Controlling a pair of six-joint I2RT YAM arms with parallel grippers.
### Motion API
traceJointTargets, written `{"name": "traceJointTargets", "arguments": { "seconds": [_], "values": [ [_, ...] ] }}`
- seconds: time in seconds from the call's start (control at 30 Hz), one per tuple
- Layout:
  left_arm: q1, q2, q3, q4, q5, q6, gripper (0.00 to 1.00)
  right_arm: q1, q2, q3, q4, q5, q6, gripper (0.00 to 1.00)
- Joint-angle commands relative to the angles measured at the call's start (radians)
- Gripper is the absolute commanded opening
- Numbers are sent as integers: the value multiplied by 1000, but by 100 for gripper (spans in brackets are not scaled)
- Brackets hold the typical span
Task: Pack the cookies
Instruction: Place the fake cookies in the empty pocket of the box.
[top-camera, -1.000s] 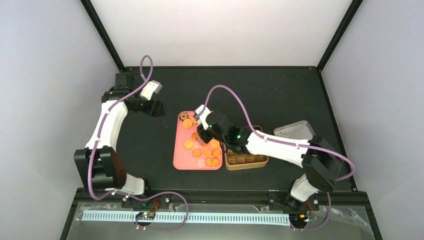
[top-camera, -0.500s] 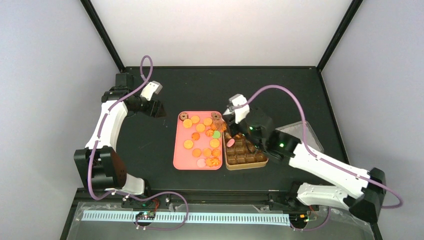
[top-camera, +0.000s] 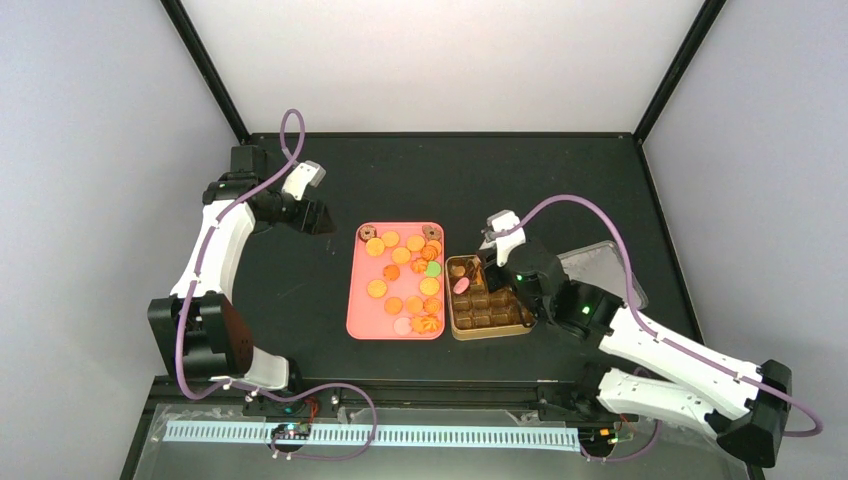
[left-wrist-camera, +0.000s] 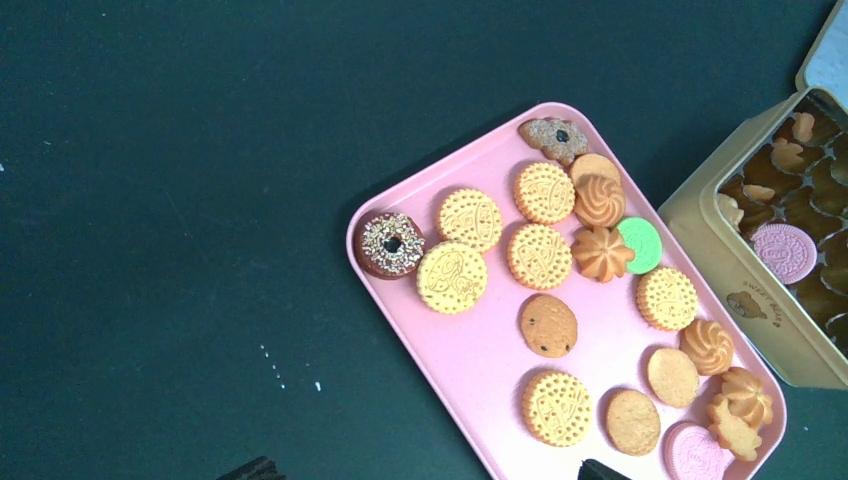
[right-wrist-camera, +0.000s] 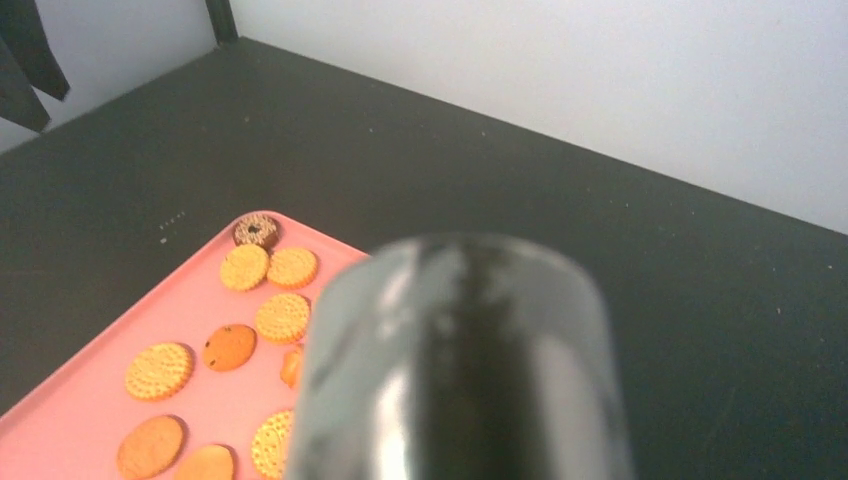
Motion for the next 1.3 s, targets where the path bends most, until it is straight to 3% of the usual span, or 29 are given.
{"name": "traceJointTargets", "arguments": {
  "seconds": [0.0, 0.57, 0.97, 1.27],
  "values": [
    [-1, 11, 43, -15, 18, 3, 80, -10, 29, -5, 33, 18, 11, 10],
    [-1, 6, 40, -18, 8, 5, 82, -34, 59, -17, 44, -41, 8, 35],
    [-1, 2, 40, -19, -1, 5, 82, -33, 47, 16, 35, -51, -17, 38],
    [0, 6, 54, -30, -35, -6, 82, -33, 122, 149, 90, -131, -57, 36]
  ]
}}
